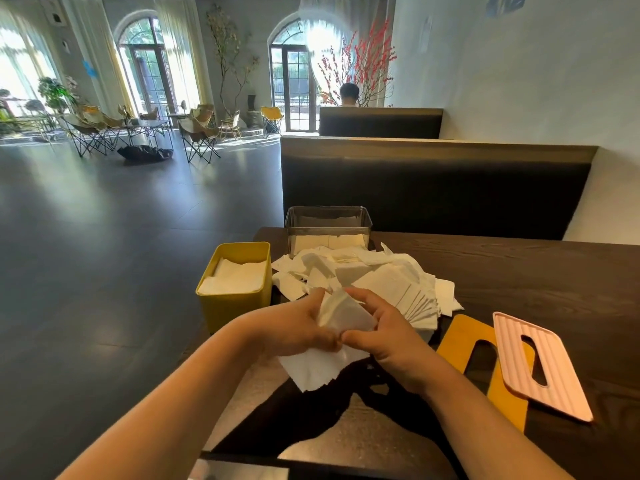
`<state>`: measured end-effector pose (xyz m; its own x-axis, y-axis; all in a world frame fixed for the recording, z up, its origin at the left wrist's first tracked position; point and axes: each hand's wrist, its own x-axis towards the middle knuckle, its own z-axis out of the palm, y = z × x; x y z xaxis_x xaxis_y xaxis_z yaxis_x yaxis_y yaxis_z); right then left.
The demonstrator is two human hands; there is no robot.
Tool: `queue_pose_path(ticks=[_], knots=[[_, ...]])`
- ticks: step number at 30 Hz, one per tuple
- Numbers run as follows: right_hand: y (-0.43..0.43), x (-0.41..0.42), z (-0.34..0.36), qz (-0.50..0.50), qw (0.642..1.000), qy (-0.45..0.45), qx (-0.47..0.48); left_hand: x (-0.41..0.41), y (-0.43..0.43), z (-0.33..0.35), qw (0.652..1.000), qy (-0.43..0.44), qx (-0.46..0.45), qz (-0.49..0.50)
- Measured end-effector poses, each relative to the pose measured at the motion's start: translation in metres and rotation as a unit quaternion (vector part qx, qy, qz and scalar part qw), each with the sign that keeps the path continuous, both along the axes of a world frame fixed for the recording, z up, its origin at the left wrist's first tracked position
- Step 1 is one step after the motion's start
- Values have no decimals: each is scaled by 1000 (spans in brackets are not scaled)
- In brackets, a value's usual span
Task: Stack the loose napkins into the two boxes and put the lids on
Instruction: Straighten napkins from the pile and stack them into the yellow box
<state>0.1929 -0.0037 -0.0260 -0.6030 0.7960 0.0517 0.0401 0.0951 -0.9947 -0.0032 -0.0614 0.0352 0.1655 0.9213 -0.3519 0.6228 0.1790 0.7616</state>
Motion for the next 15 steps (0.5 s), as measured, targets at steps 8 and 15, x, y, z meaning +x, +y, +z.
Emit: queue_pose_path(ticks=[8,15], knots=[[4,12,-27,-100,993,57,-34,-11,-8,-24,985,-4,155,71],[2,8,-35,-67,995,-60,52,-13,-28,-68,976,-41,193,96]])
